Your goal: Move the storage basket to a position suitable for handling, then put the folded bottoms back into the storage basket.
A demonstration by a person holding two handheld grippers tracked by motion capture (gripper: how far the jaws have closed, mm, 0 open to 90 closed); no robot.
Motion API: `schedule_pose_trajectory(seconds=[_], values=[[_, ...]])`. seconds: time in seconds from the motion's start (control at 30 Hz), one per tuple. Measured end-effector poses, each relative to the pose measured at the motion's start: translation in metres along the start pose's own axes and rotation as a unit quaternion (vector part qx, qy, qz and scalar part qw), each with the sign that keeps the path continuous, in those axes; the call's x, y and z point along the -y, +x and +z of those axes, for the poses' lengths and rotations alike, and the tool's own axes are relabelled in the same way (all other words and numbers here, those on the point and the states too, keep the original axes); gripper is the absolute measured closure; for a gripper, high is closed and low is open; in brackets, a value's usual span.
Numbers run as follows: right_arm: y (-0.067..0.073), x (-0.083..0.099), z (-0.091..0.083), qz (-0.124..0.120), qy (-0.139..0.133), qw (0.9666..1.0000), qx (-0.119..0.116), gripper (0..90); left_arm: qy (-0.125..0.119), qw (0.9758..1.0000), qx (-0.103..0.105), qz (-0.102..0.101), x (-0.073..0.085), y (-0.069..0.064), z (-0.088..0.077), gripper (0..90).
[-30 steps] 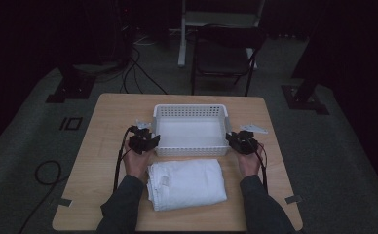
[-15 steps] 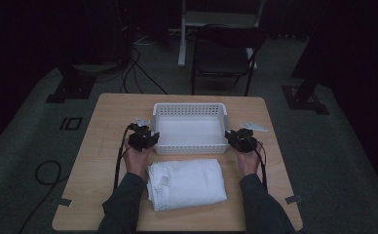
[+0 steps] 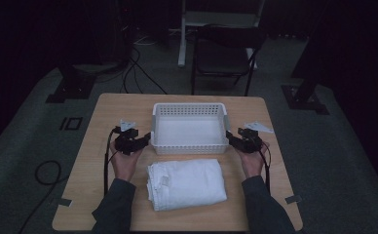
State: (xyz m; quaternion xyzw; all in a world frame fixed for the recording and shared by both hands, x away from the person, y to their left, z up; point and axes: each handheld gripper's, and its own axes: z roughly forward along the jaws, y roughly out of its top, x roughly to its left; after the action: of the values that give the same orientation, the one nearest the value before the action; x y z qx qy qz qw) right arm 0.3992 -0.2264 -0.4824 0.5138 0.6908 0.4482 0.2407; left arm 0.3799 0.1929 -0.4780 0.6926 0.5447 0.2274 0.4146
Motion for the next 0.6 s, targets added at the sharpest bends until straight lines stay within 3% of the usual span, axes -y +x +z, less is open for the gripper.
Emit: schedule_pose_trajectory(seconds=[0.3,0.47,0.6], values=[[0.011,0.000,-0.009,-0.020,0.002,0.9998,-0.009,38.9,-0.021,0.9998,0.007,-0.003,0.004,-0.004,-0.015,41.2],[0.014,0.002,-0.019,-0.028,0.003,0.9995,-0.013,37.5,-0.022,0.9995,0.022,0.008,0.006,-0.012,-0.023,40.4],[0.017,0.005,-0.024,-0.036,0.005,0.9992,-0.016,36.7,-0.011,0.9994,0.029,0.018,0.012,-0.020,-0.028,46.0]])
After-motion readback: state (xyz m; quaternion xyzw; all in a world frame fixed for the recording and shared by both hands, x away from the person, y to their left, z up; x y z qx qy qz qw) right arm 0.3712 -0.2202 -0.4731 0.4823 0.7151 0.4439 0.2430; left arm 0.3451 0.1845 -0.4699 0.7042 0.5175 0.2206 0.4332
